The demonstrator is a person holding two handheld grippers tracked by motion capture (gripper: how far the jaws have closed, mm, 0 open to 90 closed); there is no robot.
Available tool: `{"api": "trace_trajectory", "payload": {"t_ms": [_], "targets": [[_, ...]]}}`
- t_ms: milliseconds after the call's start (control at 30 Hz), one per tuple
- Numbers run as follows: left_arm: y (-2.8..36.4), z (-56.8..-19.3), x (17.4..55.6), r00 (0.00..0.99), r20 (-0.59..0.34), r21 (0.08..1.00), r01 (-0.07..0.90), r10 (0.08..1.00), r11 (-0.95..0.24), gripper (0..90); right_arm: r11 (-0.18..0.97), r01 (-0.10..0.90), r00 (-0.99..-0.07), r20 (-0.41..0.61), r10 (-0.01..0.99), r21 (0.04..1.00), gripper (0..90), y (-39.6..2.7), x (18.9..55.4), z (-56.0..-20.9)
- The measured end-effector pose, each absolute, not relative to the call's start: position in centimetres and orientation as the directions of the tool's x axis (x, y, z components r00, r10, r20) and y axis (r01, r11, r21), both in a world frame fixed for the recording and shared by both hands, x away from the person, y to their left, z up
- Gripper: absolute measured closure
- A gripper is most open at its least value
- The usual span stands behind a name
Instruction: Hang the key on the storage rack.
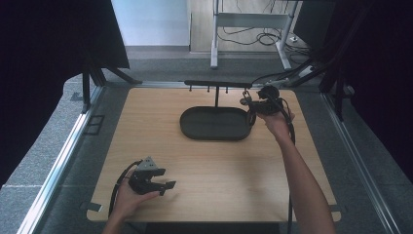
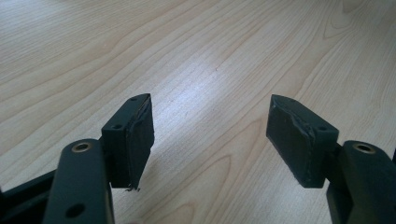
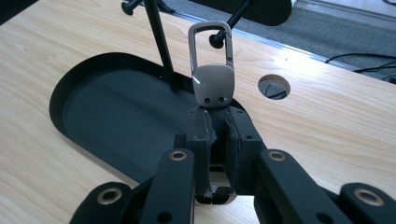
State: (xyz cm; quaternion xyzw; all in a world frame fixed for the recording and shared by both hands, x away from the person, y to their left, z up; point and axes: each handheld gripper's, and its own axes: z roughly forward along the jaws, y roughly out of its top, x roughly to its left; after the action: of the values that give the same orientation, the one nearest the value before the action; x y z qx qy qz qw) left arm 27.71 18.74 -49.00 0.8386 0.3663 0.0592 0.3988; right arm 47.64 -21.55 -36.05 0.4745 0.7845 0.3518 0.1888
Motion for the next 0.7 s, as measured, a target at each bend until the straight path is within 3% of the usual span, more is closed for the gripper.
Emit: {"api": "trace_trajectory", "payload": {"t_ms": [700], "targets": [[19.2, -49.0, 27.8, 0.714, -0.204, 0.713, 0.577, 0.67, -0.398, 33.1, 0.253, 0.63, -0.435, 0.064, 0.898, 0.734, 80.9, -20.8, 49.1, -37.9]]}}
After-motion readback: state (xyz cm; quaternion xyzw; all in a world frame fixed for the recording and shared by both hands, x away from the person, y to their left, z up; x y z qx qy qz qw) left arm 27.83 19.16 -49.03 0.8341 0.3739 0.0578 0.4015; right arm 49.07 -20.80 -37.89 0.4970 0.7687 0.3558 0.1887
